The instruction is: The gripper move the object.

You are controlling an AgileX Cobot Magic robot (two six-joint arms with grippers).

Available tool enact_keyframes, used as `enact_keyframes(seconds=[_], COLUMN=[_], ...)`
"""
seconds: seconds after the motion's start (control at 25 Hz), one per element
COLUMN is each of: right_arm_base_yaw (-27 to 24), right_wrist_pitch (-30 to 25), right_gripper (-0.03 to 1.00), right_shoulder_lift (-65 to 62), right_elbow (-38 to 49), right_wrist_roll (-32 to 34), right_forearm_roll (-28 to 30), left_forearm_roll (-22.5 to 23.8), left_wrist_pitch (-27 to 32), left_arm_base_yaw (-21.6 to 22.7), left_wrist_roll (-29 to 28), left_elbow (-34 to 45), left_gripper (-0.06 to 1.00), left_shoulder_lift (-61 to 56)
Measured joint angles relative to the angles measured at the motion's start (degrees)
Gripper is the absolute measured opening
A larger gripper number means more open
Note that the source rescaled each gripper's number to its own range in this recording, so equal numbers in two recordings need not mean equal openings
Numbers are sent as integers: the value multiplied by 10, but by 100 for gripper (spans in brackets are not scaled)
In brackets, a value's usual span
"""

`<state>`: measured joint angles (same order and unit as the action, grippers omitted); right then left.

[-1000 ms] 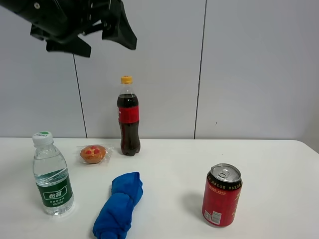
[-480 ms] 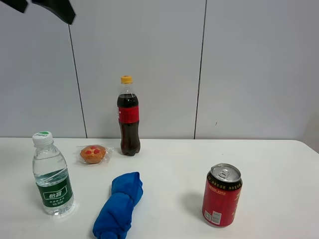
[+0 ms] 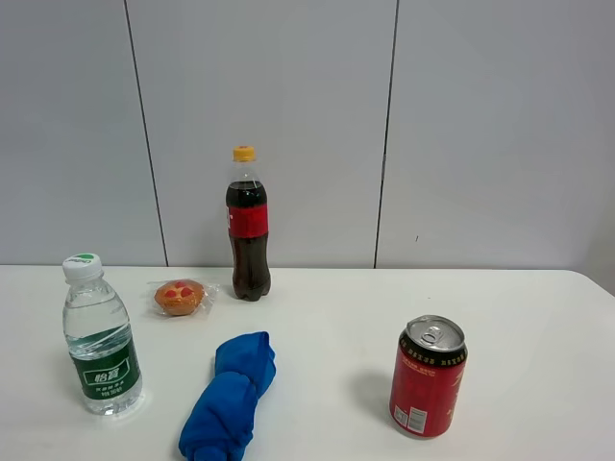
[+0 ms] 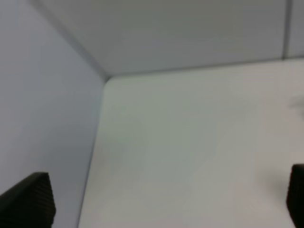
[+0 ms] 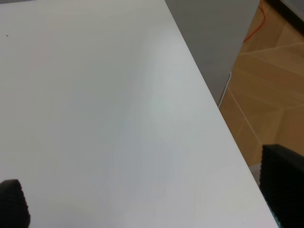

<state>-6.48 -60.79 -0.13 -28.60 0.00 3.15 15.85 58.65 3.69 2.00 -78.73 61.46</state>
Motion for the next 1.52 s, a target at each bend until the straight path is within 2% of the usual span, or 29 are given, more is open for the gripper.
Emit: enact_keyframes(seconds=[0.12,0.24,0.4,0.6,0.72,0.84,1.0,1.32,1.52], right_arm_base_yaw=[0,0,0,0,0,0,0,0,0], right_wrist_pitch=[0,0,0,0,0,0,0,0,0], right_gripper=[100,100,100,100,100,100,100,100,100], right_shoulder_lift=[0,0,0,0,0,0,0,0,0], right_elbow=[0,0,0,0,0,0,0,0,0], right_wrist_roll=[0,0,0,0,0,0,0,0,0], right_forearm_roll=[0,0,0,0,0,0,0,0,0], left_forearm_roll=[2,2,-26,-74,-98,-116,-125,-155,-159], left_wrist_pitch=[53,78,88,100,87,46,20,22,22], left_arm_base_yaw=[43,71,76,76,76,76,76,76,76], left_wrist_roll=[0,0,0,0,-2,-3,-7,-9,-10], left_elbow=[0,0,12,115,206,292,371,489,494], left_gripper=[100,100,100,100,100,100,100,100,100], left_shoulder_lift=[-47,-95,-163,-261,-338,-433,-535,-617,-618])
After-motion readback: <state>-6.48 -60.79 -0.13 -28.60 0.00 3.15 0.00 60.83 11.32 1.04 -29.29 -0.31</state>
